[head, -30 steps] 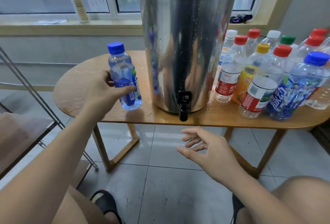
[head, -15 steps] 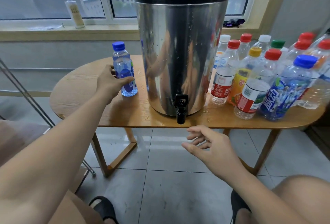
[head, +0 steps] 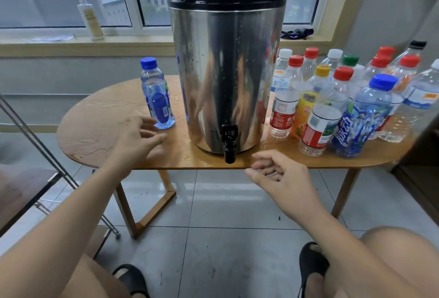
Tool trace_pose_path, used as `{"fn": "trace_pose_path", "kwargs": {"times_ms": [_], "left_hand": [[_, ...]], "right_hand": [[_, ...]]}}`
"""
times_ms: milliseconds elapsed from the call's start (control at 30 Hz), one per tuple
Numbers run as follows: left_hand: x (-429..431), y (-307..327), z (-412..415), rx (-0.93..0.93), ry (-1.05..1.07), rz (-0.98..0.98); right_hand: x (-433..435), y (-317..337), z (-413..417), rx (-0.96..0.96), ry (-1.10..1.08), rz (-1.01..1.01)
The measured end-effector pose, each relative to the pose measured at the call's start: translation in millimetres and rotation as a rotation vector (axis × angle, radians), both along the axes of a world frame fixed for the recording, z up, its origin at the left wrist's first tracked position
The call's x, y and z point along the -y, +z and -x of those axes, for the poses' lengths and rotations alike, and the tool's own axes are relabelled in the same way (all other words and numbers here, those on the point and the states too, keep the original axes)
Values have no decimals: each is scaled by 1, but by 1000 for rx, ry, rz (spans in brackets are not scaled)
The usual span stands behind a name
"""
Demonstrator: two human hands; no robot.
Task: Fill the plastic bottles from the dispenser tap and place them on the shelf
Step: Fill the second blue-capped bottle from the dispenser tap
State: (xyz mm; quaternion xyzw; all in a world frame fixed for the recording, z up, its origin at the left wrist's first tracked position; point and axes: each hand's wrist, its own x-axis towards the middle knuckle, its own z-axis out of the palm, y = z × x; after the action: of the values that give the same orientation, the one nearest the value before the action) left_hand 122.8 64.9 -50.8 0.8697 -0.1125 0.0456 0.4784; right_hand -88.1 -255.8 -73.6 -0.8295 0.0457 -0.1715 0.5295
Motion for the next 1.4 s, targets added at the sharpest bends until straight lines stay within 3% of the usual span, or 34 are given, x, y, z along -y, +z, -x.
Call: {"fn": "trace_pose_path", "kwargs": {"times_ms": [100, 233, 433, 667, 1033, 1400], "left_hand": [[7, -12, 35, -76, -95, -40], [27, -22, 75, -47, -158, -31], [51, -46, 104, -113, -268, 16], [71, -62, 111, -106, -331, -61], [88, -63, 116, -148, -369, -90], [87, -57, 119, -119, -400, -55]], "right_hand": [[10, 18, 3, 63, -80, -5], [35, 45, 14, 176, -227, 53], [105, 72, 31, 229, -512, 158], [165, 64, 30, 236, -795, 220], [172, 51, 0, 67, -683, 121], [143, 62, 39, 135, -611, 92]]}}
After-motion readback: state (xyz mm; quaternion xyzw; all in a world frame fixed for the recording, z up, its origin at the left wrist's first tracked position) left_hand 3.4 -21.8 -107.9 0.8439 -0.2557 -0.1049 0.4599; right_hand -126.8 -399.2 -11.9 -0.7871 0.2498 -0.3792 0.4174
